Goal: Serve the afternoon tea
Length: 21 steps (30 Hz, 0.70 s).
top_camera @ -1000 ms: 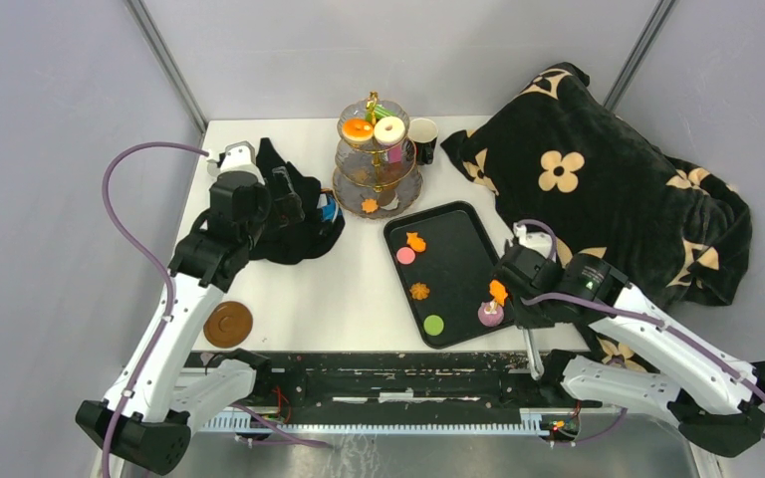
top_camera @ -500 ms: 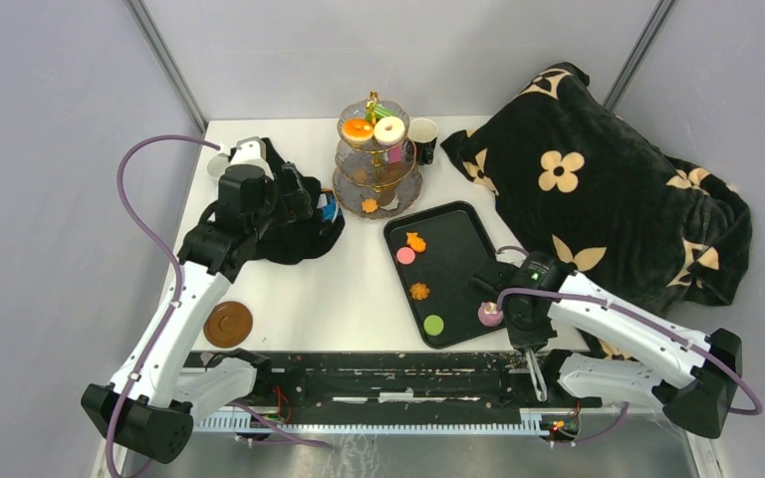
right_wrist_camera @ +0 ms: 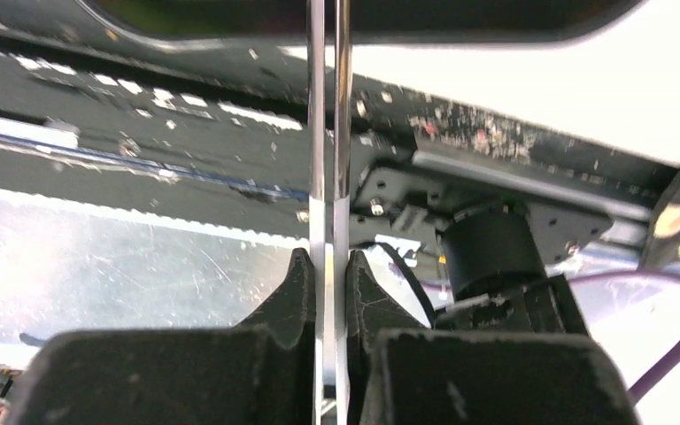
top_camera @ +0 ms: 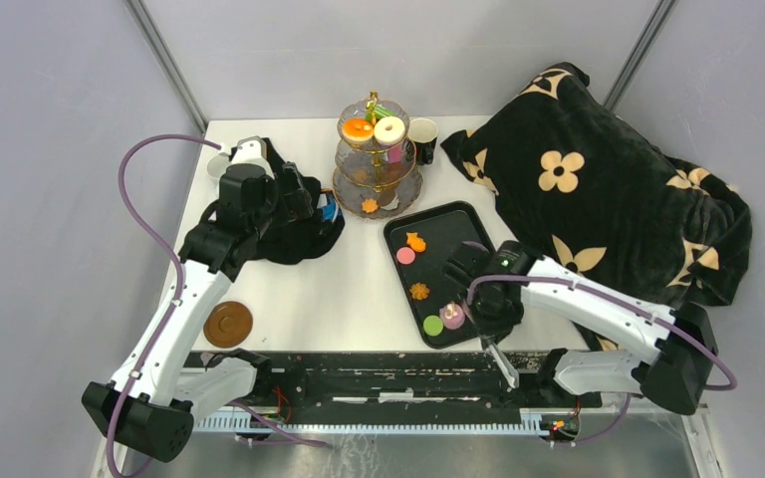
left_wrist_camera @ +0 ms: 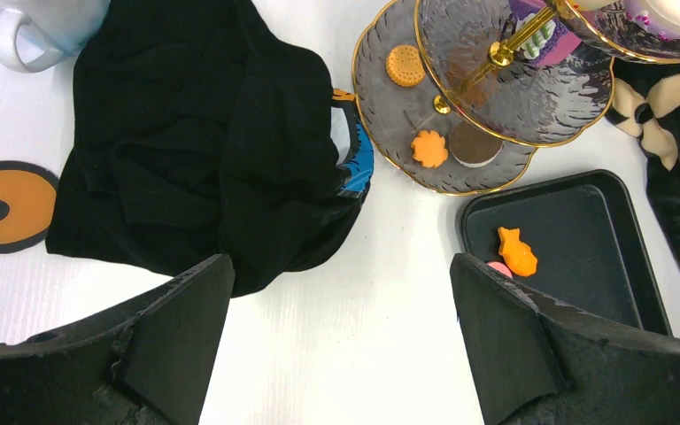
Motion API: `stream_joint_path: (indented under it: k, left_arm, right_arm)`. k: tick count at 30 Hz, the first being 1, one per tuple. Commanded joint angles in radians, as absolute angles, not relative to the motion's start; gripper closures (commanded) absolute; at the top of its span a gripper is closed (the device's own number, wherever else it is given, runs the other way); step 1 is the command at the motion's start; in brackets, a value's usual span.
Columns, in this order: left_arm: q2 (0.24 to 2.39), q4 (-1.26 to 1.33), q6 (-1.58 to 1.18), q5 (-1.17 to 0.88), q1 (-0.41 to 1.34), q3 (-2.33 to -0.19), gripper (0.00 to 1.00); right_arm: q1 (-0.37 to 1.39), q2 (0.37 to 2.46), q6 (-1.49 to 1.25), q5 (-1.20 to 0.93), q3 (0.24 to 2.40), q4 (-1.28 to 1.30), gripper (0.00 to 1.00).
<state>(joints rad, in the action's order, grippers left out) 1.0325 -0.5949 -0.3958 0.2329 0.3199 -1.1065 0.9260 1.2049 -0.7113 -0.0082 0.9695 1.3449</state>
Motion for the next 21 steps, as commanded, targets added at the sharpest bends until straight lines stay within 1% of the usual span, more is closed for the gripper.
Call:
stream_joint_path:
  k: [1,3,7,11,13,14,16,19,21]
  left_arm:
    - [1.024,-0.553,-0.418,0.237,0.313,-1.112,0.01]
    - [1.019,-0.552,-0.423,0.233,0.313,-1.102,0.01]
    - [1.024,-0.555,-0.428,0.226,0.312,-1.092,0.01]
    - [1.032,-0.548,-0.43,0.216,0.313,-1.097,0.01]
    - [1.036,-0.54,-0.436,0.206,0.313,-1.094,0.01]
    - [1.039,-0.535,-0.438,0.198,0.314,-1.093,0.01]
    - [1.048,-0.523,-0.442,0.158,0.313,-1.092,0.01]
    - [1.055,-0.511,-0.456,0.133,0.314,-1.085,0.01]
    - [1.055,-0.506,-0.46,0.132,0.313,-1.083,0.01]
  right_arm:
    - [0.931,1.289,-0.63,0.075,1.106,1.24,0.99]
    - [0.931,1.287,-0.627,0.126,1.131,1.256,0.99]
    - [0.931,1.199,-0.589,0.174,1.139,1.299,0.99]
    - [0.931,1.14,-0.553,0.136,1.144,1.371,0.99]
    - [0.931,1.107,-0.545,0.065,1.12,1.376,0.95]
    - [0.93,1.093,-0.545,0.041,1.108,1.38,0.91]
    - [0.931,1.068,-0.541,0.028,1.103,1.411,0.86]
    - [0.931,1.044,-0.525,0.012,1.12,1.48,0.76]
    - [0.931,1.032,-0.516,-0.011,1.114,1.507,0.71]
